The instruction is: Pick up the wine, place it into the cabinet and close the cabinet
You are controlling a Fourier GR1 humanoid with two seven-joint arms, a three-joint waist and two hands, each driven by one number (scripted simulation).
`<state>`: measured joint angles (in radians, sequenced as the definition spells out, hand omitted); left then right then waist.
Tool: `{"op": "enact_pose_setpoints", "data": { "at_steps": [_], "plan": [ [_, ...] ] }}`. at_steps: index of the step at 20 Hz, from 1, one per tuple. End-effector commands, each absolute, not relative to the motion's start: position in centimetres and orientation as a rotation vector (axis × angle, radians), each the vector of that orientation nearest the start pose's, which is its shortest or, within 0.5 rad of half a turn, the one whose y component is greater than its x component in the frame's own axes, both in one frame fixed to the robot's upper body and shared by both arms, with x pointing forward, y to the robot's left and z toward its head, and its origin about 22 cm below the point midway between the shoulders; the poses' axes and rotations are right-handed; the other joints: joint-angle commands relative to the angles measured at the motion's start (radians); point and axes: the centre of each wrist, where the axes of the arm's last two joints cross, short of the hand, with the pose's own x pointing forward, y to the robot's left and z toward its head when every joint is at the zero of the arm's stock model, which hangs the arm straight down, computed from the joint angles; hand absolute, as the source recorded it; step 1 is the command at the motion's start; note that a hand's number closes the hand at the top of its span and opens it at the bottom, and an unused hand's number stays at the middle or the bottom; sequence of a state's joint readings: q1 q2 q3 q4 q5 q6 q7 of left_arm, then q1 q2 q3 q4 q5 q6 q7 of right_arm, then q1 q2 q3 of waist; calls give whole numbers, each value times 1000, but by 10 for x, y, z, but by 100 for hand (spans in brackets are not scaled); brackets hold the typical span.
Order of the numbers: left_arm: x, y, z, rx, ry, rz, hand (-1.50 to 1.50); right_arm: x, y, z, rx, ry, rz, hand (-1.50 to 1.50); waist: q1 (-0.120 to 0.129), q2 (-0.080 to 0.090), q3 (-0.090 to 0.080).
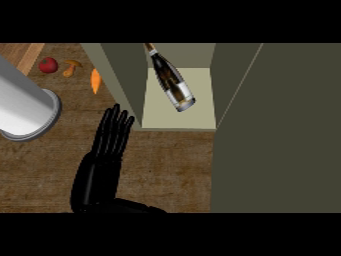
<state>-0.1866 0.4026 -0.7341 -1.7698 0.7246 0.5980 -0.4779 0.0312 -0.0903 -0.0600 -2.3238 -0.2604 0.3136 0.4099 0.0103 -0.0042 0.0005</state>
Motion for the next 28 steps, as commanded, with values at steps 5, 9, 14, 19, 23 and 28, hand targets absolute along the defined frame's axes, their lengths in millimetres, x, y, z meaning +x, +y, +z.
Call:
{"op": "enact_pose_setpoints", "data": {
  "at_steps": [5, 9, 14, 19, 23, 28],
  "plan": [
    [177, 168, 74, -323, -1901, 156, -150, 171, -257, 166, 307, -1781, 695, 150, 2, 1, 0],
    [152, 183, 72, -231, -1882, 165, -150, 151, -239, 161, 393, -1746, 771, 150, -4, 0, 0],
    [132, 221, 79, -195, -1914, 195, -150, 135, -230, 161, 562, -1642, 756, 150, 1, -1, -1],
    [109, 242, 91, -203, -1909, 246, -150, 131, -192, 172, 639, -1649, 769, 150, 11, -1, -2],
    [103, 279, 80, -188, -1913, 240, -150, 122, -165, 177, 632, -1666, 737, 150, 16, -6, -4],
    [99, 306, 81, -150, -1946, 253, -150, 119, -130, 186, 625, -1709, 788, 150, 15, -10, -5]
  ]
}}
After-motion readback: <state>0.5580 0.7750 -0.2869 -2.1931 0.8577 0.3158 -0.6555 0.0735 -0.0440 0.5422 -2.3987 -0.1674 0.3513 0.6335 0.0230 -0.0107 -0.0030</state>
